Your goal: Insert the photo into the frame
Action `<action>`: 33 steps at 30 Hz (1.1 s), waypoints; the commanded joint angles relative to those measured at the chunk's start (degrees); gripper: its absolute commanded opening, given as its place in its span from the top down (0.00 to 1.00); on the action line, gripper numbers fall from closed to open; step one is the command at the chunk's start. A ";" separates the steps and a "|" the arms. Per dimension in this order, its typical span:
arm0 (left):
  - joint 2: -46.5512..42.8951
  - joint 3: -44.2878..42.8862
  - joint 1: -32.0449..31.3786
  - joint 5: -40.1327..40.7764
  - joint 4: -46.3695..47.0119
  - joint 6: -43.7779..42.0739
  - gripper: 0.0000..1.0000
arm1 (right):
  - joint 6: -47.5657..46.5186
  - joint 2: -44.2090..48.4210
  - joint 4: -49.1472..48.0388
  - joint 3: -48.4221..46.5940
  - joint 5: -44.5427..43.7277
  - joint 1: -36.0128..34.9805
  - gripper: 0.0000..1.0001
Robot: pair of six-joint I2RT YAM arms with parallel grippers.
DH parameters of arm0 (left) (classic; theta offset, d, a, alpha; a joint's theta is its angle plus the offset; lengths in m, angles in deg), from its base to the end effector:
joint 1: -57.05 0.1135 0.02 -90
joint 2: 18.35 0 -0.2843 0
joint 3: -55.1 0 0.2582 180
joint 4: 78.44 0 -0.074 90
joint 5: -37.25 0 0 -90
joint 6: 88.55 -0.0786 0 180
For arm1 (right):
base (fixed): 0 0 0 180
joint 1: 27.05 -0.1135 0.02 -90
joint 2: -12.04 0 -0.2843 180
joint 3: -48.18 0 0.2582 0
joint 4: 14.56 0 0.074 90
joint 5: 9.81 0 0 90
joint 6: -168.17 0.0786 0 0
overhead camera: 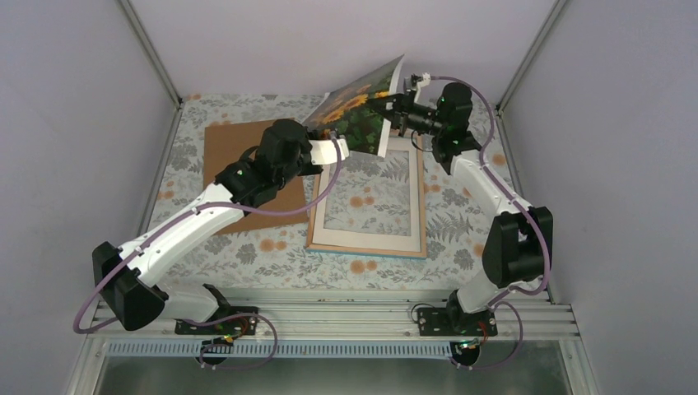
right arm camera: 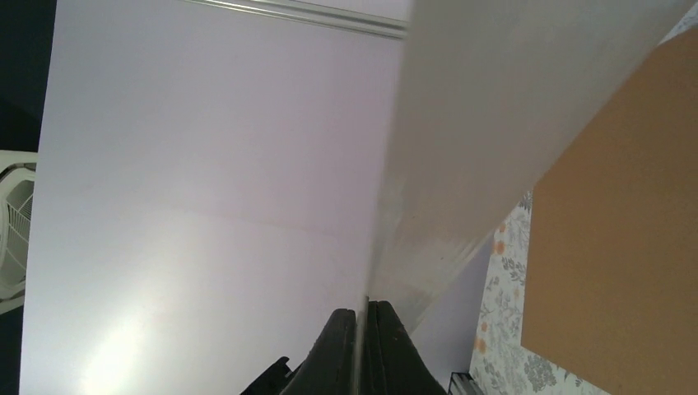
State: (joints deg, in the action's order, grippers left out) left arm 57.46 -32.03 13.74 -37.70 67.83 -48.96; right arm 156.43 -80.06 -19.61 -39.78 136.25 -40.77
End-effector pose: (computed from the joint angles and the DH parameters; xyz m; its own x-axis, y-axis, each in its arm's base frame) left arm 0.2629 -0.2198 0.3827 0.1991 0.8351 -0.5129 0.5246 0.3512 0.7755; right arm 0.3788 0.1596 0.3808 -0.9155 0.3392 -0.2163 -0.2060 0.0666 0.9763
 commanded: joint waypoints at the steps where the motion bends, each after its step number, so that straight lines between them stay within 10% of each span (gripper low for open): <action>1: 0.30 -3.43 -0.20 0.47 -0.53 2.36 0.85 | -0.97 2.62 -0.21 1.53 2.46 0.92 0.95; 6: -0.14 -7.74 1.58 -6.56 -8.41 6.22 0.98 | -14.65 3.66 9.32 1.05 3.55 4.45 0.56; 11: -0.58 -12.86 6.01 -16.98 -17.62 8.79 0.98 | -47.56 5.83 32.98 -5.85 3.93 9.32 0.34; 14: -0.14 -15.92 8.64 -22.61 -23.32 8.81 0.97 | -63.45 10.61 40.96 -6.42 1.14 12.21 0.02; 23: 1.28 -23.47 11.48 -34.96 -34.08 8.27 0.98 | -100.55 26.28 51.93 -4.94 0.27 14.00 0.00; 33: 1.28 -26.84 11.49 -39.97 -37.83 9.16 0.98 | -119.77 26.05 68.72 -9.47 -2.85 6.10 0.00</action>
State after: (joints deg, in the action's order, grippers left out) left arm 59.03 -57.14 25.06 -72.63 32.70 -40.02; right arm 46.60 -54.94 42.84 -50.25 136.29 -31.09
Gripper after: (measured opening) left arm 0.027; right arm 0.998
